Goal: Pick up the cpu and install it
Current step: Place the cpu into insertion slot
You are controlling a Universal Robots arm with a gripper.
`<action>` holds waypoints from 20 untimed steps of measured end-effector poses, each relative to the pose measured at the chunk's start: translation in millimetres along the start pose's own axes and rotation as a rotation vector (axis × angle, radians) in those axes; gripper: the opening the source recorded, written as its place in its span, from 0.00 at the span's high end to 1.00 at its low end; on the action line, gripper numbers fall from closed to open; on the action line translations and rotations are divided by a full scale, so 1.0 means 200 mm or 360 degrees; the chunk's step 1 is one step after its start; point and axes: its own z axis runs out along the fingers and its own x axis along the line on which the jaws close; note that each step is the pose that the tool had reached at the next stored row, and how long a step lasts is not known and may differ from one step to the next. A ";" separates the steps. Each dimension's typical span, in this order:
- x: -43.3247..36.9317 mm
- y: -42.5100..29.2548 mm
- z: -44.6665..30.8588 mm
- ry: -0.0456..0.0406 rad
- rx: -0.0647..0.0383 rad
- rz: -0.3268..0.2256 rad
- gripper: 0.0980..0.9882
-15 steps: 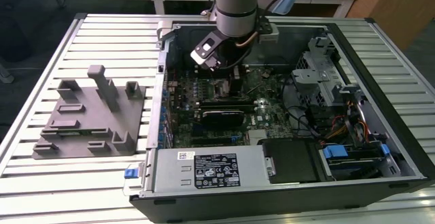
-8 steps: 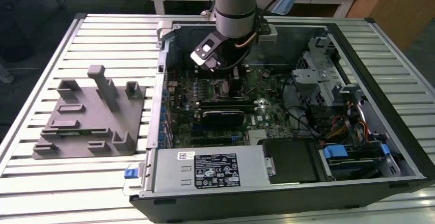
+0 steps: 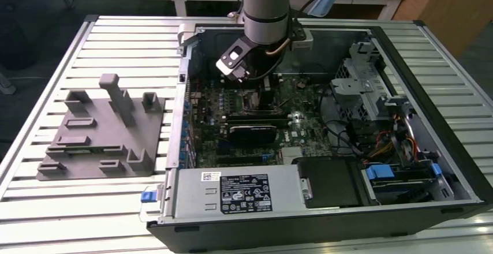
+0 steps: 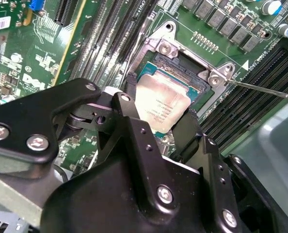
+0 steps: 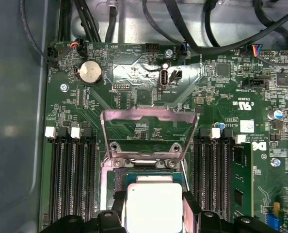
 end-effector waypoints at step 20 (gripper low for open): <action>0.018 -0.017 0.049 0.0000 0.0000 -0.0001 0.50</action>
